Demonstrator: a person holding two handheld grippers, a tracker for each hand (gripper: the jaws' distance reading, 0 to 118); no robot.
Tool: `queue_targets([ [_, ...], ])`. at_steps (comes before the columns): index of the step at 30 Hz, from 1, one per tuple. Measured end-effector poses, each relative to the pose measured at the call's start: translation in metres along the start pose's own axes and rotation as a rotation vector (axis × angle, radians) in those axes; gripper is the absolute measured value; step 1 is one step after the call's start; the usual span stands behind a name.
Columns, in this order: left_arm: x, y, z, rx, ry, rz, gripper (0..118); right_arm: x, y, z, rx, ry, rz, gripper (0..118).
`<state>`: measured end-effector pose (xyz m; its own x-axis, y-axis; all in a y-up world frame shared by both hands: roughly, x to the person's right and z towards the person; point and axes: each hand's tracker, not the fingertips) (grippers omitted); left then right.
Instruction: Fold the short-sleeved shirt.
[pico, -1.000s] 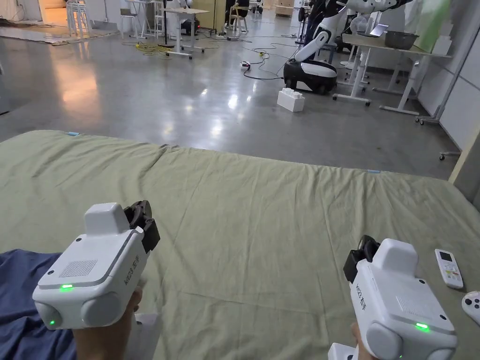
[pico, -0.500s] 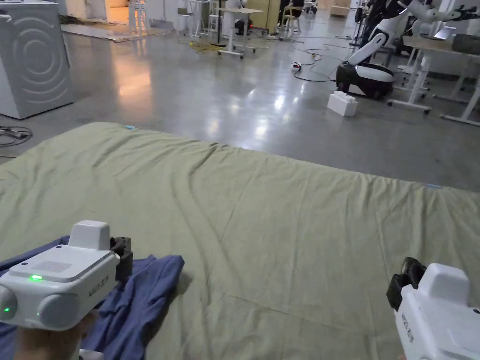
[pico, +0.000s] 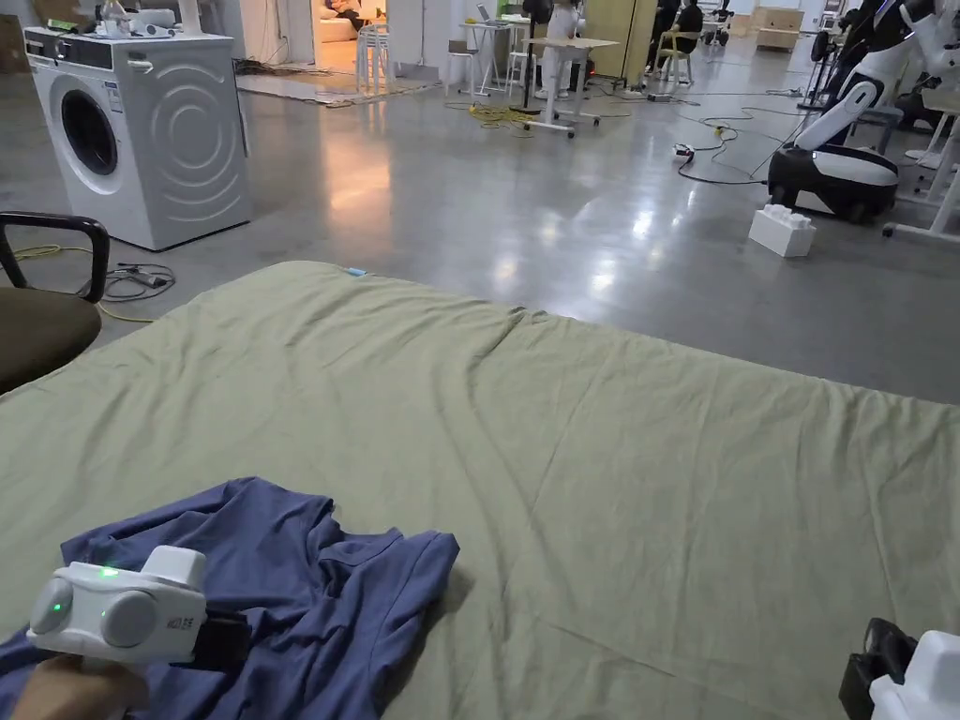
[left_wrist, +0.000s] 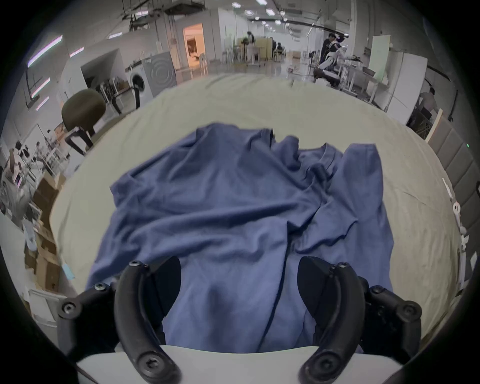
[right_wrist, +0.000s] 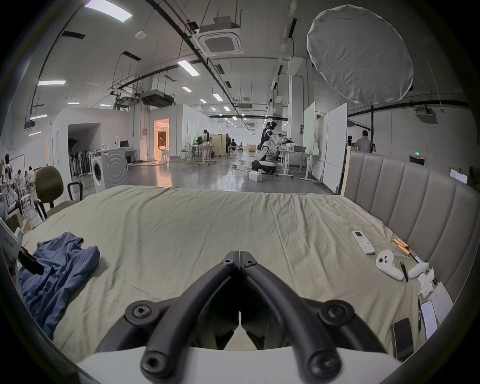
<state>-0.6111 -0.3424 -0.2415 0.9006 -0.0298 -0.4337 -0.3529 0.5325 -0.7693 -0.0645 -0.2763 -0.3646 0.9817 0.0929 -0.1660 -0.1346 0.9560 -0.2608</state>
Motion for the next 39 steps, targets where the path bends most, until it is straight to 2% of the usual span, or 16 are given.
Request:
queue_targets([
  [4, 0.005, -0.012, -0.024, -0.031, -0.084, 0.084, 93, 0.001, -0.003, -0.001, -0.017, 0.000, 0.009, 0],
  [6, 0.013, -0.022, -0.038, -0.066, -0.027, 0.066, 92, 0.001, -0.005, -0.001, -0.027, -0.004, 0.017, 0],
  [7, 0.021, -0.023, -0.031, 0.028, 0.032, 0.006, 91, 0.001, -0.006, -0.001, -0.028, -0.003, 0.018, 0],
  [8, 0.028, -0.022, -0.030, 0.027, 0.062, -0.017, 88, 0.002, -0.008, -0.002, -0.029, -0.003, 0.021, 0],
  [9, 0.032, -0.022, -0.025, 0.015, 0.049, -0.021, 81, 0.002, -0.009, -0.002, -0.032, -0.007, 0.025, 0],
  [10, 0.033, -0.023, -0.021, 0.024, 0.043, -0.023, 67, 0.002, -0.009, -0.002, -0.034, -0.008, 0.026, 0],
  [12, 0.039, -0.025, -0.017, 0.052, 0.042, -0.052, 37, 0.003, -0.011, -0.005, -0.042, -0.010, 0.022, 0],
  [13, 0.040, -0.026, -0.018, 0.065, 0.063, -0.079, 15, 0.003, -0.012, -0.006, -0.045, -0.011, 0.020, 0],
  [14, 0.038, -0.027, -0.017, 0.063, 0.091, -0.096, 8, 0.003, -0.013, -0.006, -0.047, -0.011, 0.019, 0],
  [19, 0.018, -0.028, -0.020, 0.074, 0.020, 0.048, 3, 0.001, -0.018, -0.006, -0.056, -0.006, 0.025, 0],
  [22, 0.010, -0.026, -0.007, 0.155, 0.020, 0.040, 3, 0.002, -0.019, -0.004, -0.055, 0.000, 0.020, 0],
  [24, 0.004, -0.020, 0.010, 0.220, -0.028, 0.087, 3, 0.003, -0.019, -0.003, -0.053, -0.002, 0.016, 0],
  [26, 0.010, -0.008, 0.019, 0.245, -0.010, 0.062, 3, 0.004, -0.018, -0.003, -0.050, 0.000, 0.011, 0],
  [32, 0.025, 0.027, 0.070, 0.441, -0.114, 0.051, 3, 0.005, -0.011, 0.003, -0.021, 0.012, 0.008, 0],
  [37, 0.064, 0.064, 0.125, 0.609, -0.206, -0.002, 3, 0.014, -0.002, 0.012, 0.011, 0.008, -0.003, 0],
  [39, 0.098, 0.076, 0.161, 0.678, -0.260, -0.066, 3, 0.021, 0.002, 0.017, 0.028, 0.002, -0.005, 0],
])
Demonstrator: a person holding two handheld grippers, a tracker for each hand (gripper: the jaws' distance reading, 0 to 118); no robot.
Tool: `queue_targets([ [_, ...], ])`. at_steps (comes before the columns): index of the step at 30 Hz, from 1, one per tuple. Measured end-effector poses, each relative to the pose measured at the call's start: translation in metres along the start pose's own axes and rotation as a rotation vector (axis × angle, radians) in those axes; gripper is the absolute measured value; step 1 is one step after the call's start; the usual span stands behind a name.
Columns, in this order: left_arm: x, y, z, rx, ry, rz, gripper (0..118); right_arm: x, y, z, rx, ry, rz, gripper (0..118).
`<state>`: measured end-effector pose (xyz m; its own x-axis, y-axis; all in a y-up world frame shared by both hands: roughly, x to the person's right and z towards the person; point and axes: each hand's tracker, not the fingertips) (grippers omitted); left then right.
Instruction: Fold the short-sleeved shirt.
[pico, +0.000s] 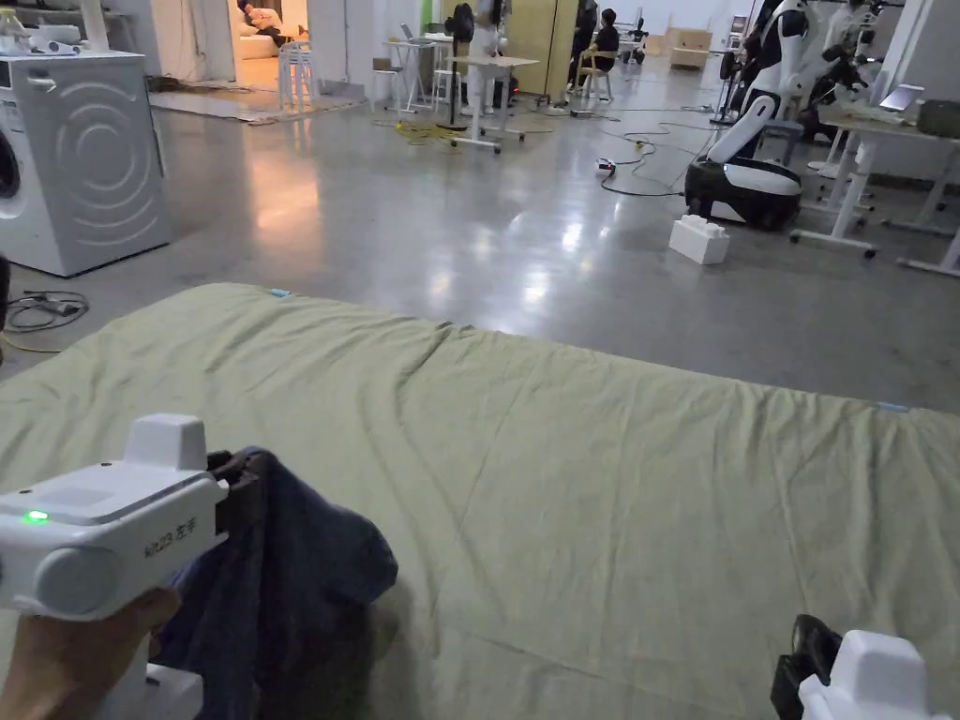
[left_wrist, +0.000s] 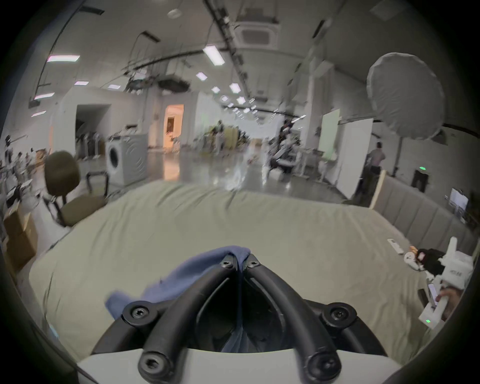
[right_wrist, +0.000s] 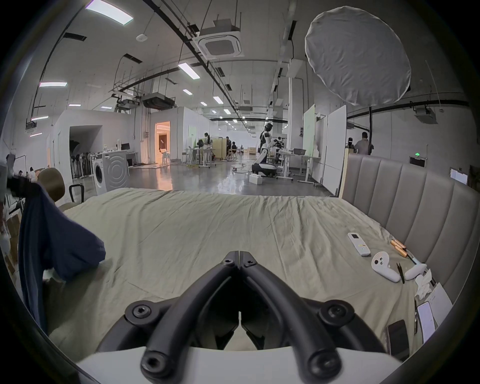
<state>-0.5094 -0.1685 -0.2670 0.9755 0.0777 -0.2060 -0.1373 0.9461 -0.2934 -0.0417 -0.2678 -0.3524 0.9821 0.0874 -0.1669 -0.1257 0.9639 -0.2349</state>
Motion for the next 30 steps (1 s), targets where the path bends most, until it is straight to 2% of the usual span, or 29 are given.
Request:
queue_targets([
  [6, 0.095, 0.049, 0.009, 0.072, -0.179, -0.064, 3, 0.028, 0.009, 0.015, 0.043, -0.037, -0.016, 0],
  [16, 0.234, 0.027, -0.028, 0.034, -0.477, -0.049, 3, 0.089, 0.006, 0.046, 0.067, -0.140, -0.046, 0],
  [24, 0.308, -0.068, -0.078, -0.226, -0.549, -0.108, 3, 0.128, -0.013, 0.062, 0.027, -0.215, -0.064, 0],
  [30, 0.304, -0.147, -0.099, -0.365, -0.508, -0.165, 4, 0.137, -0.028, 0.066, -0.020, -0.213, -0.053, 0],
])
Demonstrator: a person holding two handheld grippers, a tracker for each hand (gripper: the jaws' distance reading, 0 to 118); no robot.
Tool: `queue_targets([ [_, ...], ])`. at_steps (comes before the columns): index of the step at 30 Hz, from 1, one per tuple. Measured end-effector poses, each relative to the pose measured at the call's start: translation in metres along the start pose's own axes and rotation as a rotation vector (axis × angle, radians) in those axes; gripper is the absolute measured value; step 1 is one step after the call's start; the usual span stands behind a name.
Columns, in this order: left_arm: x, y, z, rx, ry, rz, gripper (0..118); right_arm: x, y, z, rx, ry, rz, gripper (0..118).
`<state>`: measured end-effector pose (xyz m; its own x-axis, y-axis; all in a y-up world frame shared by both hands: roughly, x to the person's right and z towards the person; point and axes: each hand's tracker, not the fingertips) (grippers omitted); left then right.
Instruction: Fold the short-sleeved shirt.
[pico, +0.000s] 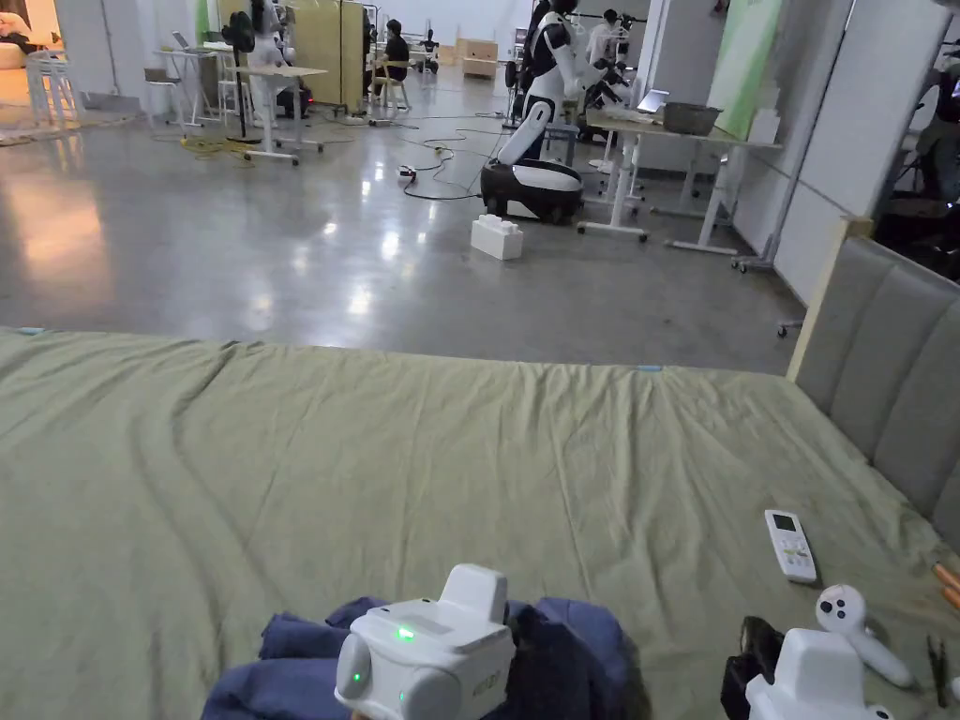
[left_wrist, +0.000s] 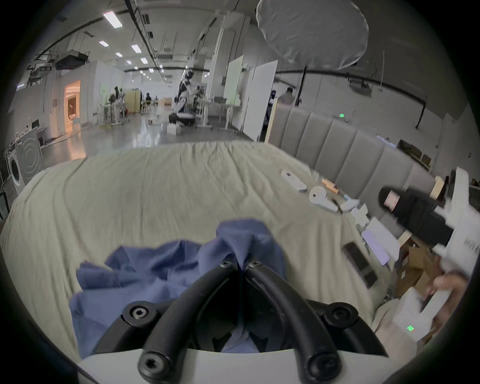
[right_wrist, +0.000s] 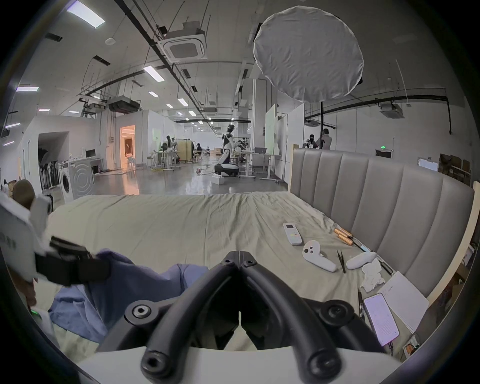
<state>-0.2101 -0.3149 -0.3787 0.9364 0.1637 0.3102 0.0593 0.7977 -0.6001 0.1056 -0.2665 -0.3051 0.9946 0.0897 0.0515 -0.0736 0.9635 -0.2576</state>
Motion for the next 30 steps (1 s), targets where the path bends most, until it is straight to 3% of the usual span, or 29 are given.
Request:
queue_targets([
  [3, -0.018, -0.024, -0.004, -0.036, 0.027, 0.008, 16, -0.001, -0.006, -0.002, -0.020, 0.010, 0.010, 0],
  [7, -0.048, -0.032, 0.008, -0.039, 0.074, 0.035, 69, -0.009, -0.004, -0.003, -0.026, 0.027, 0.010, 0],
  [8, -0.056, -0.031, 0.015, -0.018, 0.109, 0.034, 75, -0.012, -0.002, -0.003, -0.022, 0.032, 0.011, 0],
  [11, -0.048, -0.025, 0.005, 0.089, 0.166, 0.012, 76, -0.022, 0.006, -0.002, 0.000, 0.050, 0.018, 0],
  [13, 0.031, 0.016, 0.052, 0.169, 0.178, 0.029, 76, -0.029, 0.013, -0.002, 0.017, 0.062, 0.023, 0],
  [16, 0.030, 0.022, 0.059, 0.263, 0.216, 0.056, 75, -0.041, 0.023, 0.000, 0.046, 0.079, 0.036, 0],
  [18, -0.017, 0.024, 0.105, 0.330, 0.300, 0.039, 72, -0.049, 0.029, 0.002, 0.067, 0.080, 0.045, 0],
  [20, -0.030, 0.022, 0.120, 0.379, 0.385, 0.006, 50, -0.056, 0.034, 0.003, 0.085, 0.085, 0.043, 0],
  [22, -0.024, 0.025, 0.137, 0.423, 0.455, -0.005, 15, -0.063, 0.039, 0.005, 0.098, 0.085, 0.039, 0],
  [30, -0.059, 0.000, 0.168, 0.428, 0.470, 0.057, 1, -0.077, 0.041, 0.007, 0.118, 0.095, 0.033, 0],
])
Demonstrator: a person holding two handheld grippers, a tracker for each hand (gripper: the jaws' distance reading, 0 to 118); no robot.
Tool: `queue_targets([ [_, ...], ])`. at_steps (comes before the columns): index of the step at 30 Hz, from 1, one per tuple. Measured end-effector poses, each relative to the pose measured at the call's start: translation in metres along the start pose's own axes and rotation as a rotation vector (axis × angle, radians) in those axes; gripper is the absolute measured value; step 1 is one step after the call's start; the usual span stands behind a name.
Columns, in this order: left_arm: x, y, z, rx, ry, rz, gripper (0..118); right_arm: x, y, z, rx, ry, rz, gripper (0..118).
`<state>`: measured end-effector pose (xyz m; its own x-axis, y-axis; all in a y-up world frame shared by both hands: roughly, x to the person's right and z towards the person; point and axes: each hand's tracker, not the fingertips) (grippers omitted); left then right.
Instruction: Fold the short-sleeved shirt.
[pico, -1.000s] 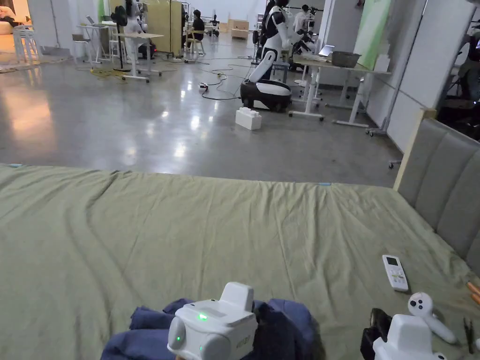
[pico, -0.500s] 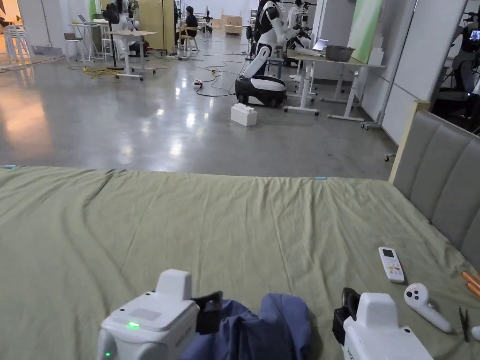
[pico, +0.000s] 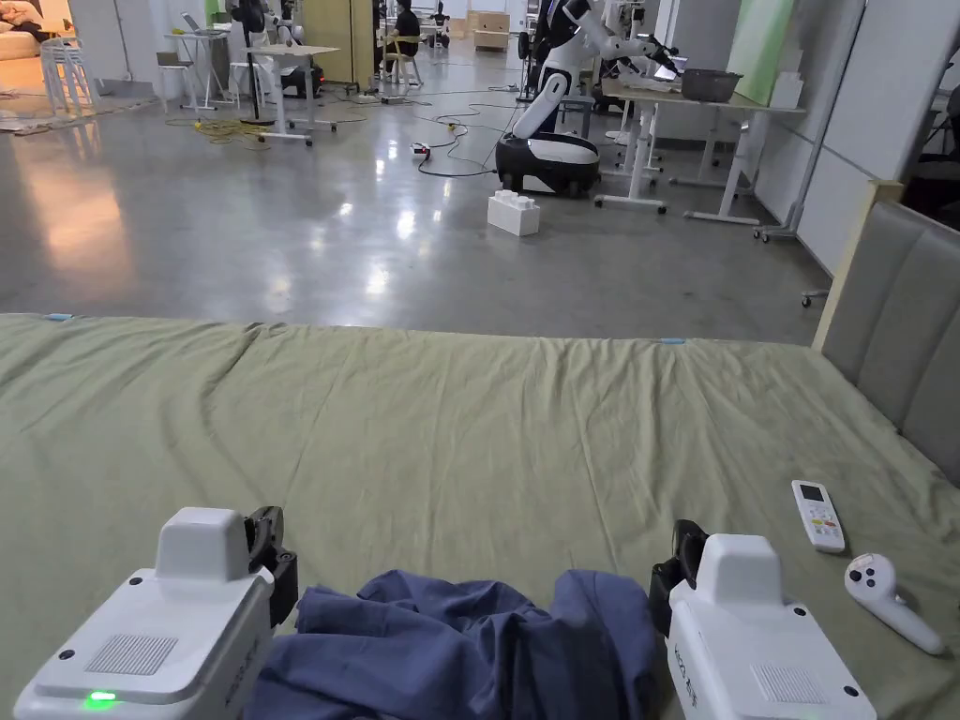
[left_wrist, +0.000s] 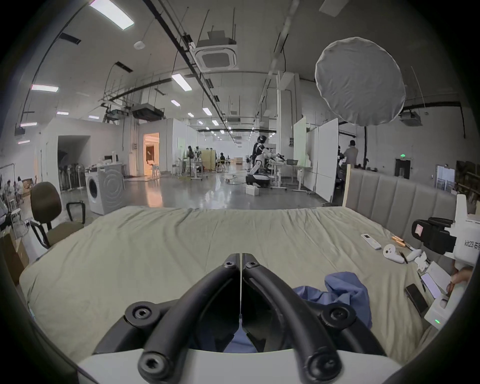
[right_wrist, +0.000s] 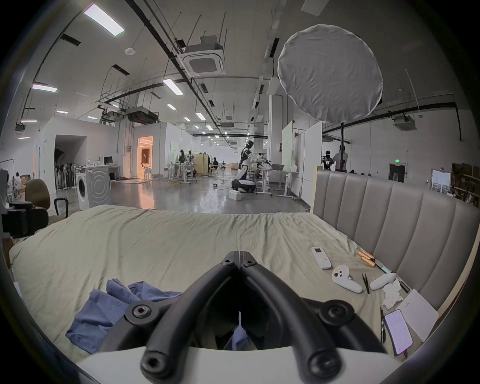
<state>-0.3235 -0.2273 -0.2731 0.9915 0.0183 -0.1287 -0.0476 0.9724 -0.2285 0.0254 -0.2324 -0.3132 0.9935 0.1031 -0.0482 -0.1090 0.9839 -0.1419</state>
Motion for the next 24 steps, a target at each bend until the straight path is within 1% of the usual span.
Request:
queue_targets([
  [6, -0.029, -0.035, -0.005, -0.208, 0.009, 0.071, 0, -0.003, -0.010, -0.004, -0.039, 0.007, -0.005, 0],
  [7, -0.034, -0.043, -0.013, -0.289, -0.010, 0.111, 0, -0.003, -0.013, -0.005, -0.047, 0.010, -0.005, 1],
  [9, -0.045, -0.063, -0.022, -0.385, 0.006, 0.158, 1, -0.004, -0.016, -0.006, -0.073, 0.023, -0.003, 0],
  [10, -0.048, -0.071, -0.024, -0.446, -0.006, 0.161, 1, -0.004, -0.019, -0.006, -0.085, 0.027, -0.008, 0],
  [11, -0.038, -0.063, -0.013, -0.500, -0.006, 0.140, 3, -0.005, -0.021, -0.006, -0.089, 0.029, -0.001, 0],
  [12, -0.037, -0.071, -0.013, -0.541, -0.001, 0.128, 11, -0.005, -0.023, -0.007, -0.098, 0.030, 0.002, 0],
  [15, -0.036, -0.085, -0.011, -0.649, -0.004, 0.122, 63, -0.007, -0.032, -0.008, -0.121, 0.036, 0.006, 0],
  [16, -0.035, -0.090, -0.010, -0.687, -0.002, 0.134, 71, -0.008, -0.034, -0.008, -0.131, 0.038, 0.008, 0],
  [18, -0.030, -0.104, -0.009, -0.772, 0.001, 0.136, 71, -0.009, -0.038, -0.008, -0.152, 0.041, 0.011, 0],
  [19, -0.039, -0.110, -0.020, -0.814, 0.011, 0.151, 71, -0.010, -0.040, -0.009, -0.160, 0.043, 0.008, 0],
  [21, -0.037, -0.123, -0.023, -0.874, 0.056, 0.141, 71, -0.012, -0.045, -0.009, -0.176, 0.048, 0.003, 0],
  [23, -0.035, -0.128, -0.026, -0.836, 0.044, 0.117, 70, -0.013, -0.048, -0.009, -0.187, 0.049, 0.004, 0],
  [24, -0.031, -0.127, -0.023, -0.812, 0.049, 0.068, 67, -0.013, -0.049, -0.009, -0.193, 0.051, 0.002, 0],
])
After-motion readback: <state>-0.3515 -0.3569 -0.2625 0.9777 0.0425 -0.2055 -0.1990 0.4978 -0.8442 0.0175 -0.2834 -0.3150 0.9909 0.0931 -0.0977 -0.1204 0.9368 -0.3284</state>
